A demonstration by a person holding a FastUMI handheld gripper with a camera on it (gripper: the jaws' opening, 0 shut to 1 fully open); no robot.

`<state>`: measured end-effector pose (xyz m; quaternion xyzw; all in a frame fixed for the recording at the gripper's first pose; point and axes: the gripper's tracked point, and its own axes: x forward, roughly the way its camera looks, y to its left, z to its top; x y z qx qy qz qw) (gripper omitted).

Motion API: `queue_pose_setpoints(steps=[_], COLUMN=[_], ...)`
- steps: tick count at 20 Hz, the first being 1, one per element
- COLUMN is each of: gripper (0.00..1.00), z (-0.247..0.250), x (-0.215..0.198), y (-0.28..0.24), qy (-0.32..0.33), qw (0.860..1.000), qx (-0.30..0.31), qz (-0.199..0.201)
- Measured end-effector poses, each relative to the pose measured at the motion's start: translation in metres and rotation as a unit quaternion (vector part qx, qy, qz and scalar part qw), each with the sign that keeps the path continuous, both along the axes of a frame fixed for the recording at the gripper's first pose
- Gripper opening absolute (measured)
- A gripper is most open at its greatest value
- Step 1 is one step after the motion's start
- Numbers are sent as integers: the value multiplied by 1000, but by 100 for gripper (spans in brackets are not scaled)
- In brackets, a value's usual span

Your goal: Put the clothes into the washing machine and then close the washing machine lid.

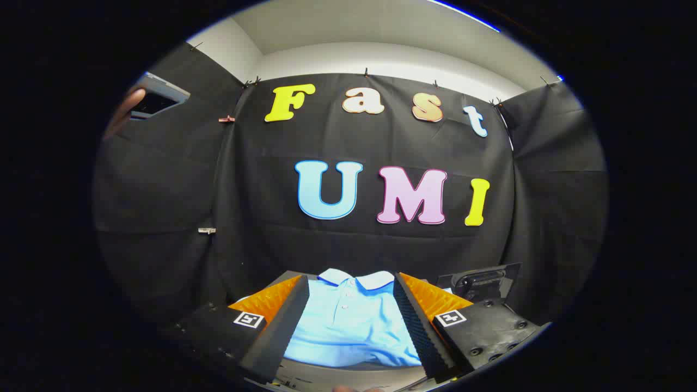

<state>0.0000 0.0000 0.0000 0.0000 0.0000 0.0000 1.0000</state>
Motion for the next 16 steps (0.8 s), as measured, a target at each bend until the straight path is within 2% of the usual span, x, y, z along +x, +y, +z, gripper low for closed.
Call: queue_pose_setpoints(steps=[16], gripper=[98], z=[-9], x=[7], y=[3], qy=[7], qw=[1000], qx=[-21], qz=[21])
